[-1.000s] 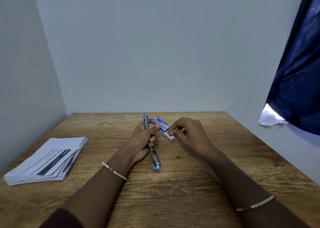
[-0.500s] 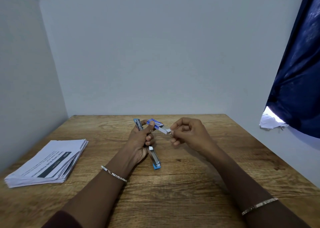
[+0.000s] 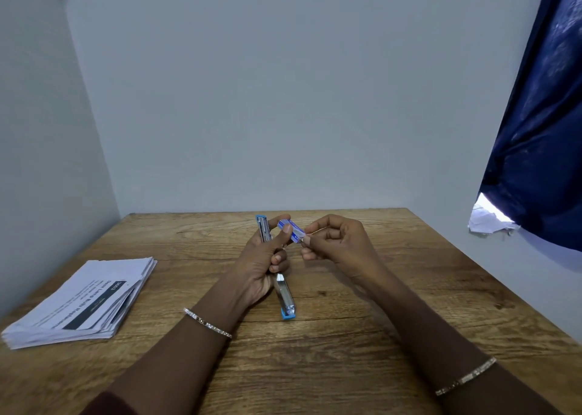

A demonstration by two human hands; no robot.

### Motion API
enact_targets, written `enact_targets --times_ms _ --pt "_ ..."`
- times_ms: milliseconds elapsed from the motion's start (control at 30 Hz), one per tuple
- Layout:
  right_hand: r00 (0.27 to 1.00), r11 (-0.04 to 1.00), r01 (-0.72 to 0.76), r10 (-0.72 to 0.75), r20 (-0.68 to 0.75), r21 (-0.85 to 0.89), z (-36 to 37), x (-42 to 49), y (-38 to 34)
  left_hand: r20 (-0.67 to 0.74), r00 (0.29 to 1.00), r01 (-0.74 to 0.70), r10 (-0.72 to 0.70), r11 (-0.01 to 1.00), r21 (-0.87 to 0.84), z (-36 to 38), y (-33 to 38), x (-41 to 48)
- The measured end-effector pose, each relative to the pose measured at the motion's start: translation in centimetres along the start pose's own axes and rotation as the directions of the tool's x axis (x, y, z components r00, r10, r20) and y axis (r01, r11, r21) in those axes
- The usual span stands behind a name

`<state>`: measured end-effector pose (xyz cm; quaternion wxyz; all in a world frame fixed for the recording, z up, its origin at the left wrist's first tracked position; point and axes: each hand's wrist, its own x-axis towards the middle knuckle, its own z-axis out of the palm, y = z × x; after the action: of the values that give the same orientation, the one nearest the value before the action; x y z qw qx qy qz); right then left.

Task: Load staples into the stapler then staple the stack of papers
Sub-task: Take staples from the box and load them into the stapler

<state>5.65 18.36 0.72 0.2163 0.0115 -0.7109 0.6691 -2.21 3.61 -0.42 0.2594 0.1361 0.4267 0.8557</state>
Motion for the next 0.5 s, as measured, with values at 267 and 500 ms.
enact_targets --times_ms 267,500 --pt "1.000 1.000 -0.022 0.022 -0.004 -0.015 -0.6 0.4 -0.1 -0.012 1.000 0.007 -0.006 0.997 0.074 0.1 0.0 -0.1" --pt "0.984 0.997 -0.077 0.080 -0.160 0.021 -1.2 0.7 -0.1 0.002 0.999 0.037 -0.038 0.978 0.207 0.5 -0.1 -0.4"
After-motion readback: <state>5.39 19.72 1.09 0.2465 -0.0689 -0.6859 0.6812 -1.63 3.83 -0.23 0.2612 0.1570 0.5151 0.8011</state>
